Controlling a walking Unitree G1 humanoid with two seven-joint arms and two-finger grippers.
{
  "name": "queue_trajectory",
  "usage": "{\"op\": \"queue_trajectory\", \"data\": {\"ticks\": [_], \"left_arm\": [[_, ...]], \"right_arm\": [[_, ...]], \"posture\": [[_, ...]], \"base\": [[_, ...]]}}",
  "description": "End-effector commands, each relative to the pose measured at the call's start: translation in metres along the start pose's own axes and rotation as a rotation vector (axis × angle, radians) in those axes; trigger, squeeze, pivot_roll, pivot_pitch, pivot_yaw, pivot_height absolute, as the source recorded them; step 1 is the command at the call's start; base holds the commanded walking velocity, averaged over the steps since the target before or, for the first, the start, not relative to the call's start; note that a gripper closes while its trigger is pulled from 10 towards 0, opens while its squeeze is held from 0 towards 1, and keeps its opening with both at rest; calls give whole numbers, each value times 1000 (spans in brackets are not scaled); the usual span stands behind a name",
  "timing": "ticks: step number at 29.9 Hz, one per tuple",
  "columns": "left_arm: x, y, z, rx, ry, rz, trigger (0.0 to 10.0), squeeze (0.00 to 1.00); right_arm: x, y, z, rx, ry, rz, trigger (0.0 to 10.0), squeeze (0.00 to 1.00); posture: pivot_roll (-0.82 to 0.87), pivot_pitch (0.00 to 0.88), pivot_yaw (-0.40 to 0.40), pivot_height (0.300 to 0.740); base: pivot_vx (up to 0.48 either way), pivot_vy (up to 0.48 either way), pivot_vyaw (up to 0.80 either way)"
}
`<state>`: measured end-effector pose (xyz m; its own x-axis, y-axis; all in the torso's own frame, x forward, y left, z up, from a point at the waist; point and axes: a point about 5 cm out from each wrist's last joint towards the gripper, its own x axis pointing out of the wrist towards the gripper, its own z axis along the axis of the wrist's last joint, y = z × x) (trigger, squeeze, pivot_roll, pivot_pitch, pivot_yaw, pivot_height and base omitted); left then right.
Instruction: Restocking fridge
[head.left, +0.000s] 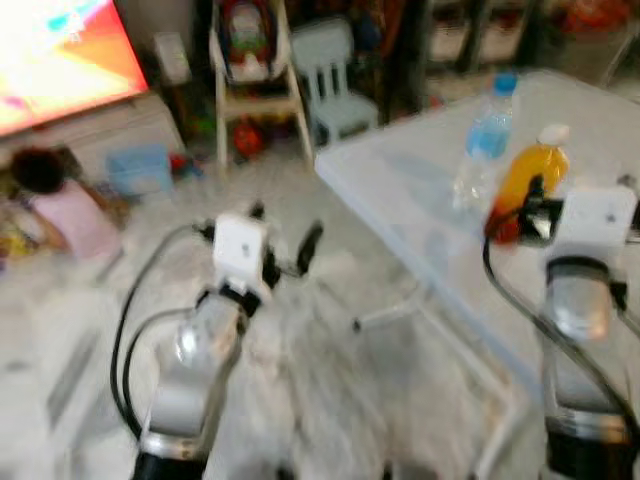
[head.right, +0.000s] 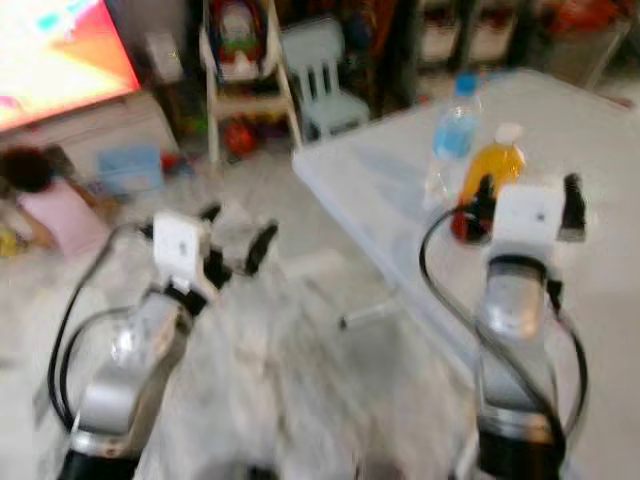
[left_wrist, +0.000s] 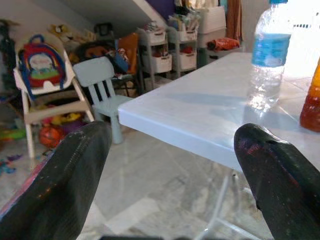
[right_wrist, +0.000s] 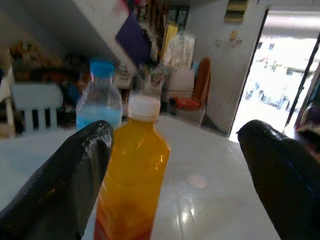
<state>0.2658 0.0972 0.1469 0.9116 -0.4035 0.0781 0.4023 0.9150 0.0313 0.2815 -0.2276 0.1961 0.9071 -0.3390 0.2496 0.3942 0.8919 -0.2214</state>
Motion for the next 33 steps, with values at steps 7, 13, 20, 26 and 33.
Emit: {"op": "queue_trajectory", "data": {"ticks": [7,13,20,26,33], "left_arm": [[-2,8,-2,10,24,21,10000,0],[-2,8,-2,4,32,19,10000,0],[-4,8,-2,-1,41,14,10000,0],[-8,8,-3,-1,53,13,10000,0],[-10,7,-3,-1,67,0,10000,0]], "right_arm": [[29,13,5,24,11,101,10000,0],[54,15,12,30,10,116,10000,0],[75,20,13,73,66,152,10000,0],[90,19,23,39,36,151,10000,0],[95,9,18,32,69,89,0,0]], "posture": [[-37,34,78,740],[-32,45,80,740],[-23,61,83,740],[-8,74,86,740],[-7,78,90,740]], "base": [[0,0,0],[0,0,0],[0,0,0],[0,0,0],[0,0,0]]}}
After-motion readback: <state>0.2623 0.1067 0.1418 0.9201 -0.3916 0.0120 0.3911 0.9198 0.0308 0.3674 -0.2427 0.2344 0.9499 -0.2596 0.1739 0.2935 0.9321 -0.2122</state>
